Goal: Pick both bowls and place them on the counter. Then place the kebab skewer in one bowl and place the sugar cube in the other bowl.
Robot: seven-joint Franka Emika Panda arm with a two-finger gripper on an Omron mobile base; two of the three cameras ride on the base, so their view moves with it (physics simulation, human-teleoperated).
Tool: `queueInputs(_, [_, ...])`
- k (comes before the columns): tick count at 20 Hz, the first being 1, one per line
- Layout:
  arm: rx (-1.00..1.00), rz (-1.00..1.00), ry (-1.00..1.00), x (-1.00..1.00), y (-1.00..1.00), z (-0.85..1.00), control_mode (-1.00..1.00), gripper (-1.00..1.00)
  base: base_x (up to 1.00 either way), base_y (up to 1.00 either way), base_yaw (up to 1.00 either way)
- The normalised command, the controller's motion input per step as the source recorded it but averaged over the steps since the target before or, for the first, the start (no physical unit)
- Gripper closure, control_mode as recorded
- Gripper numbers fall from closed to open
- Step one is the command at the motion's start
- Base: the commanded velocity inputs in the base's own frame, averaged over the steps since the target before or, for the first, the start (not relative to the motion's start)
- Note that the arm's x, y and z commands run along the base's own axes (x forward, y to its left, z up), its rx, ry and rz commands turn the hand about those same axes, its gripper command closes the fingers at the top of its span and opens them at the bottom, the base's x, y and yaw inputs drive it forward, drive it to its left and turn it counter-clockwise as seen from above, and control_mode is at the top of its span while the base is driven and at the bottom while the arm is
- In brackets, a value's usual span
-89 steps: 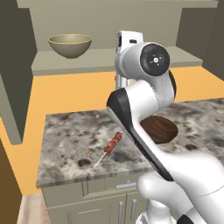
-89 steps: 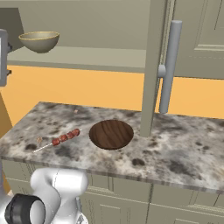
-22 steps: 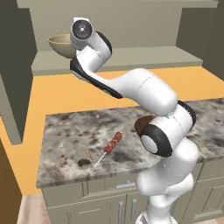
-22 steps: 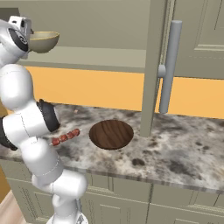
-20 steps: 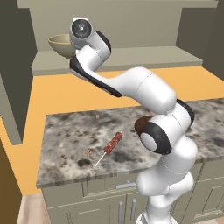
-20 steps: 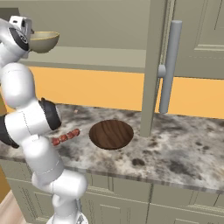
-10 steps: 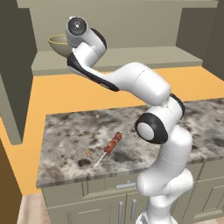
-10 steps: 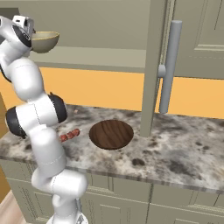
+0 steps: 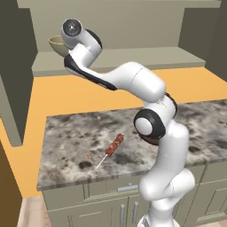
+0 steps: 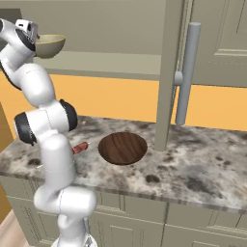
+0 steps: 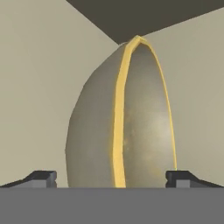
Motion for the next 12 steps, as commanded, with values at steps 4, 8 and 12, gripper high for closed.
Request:
queueInputs(4, [0.0, 0.0, 0.0, 0.1, 0.09, -0.22, -1.0, 1.0, 0.0, 0.0, 0.0])
queueInputs(8, [0.0, 0.0, 0.0, 0.0, 0.0, -0.01, -1.0, 1.0, 0.0, 0.0, 0.0])
queueInputs(12, [-0.01, 0.0, -0.01, -0.24, 0.0, -0.09, -1.0, 1.0, 0.0, 0.0, 0.0])
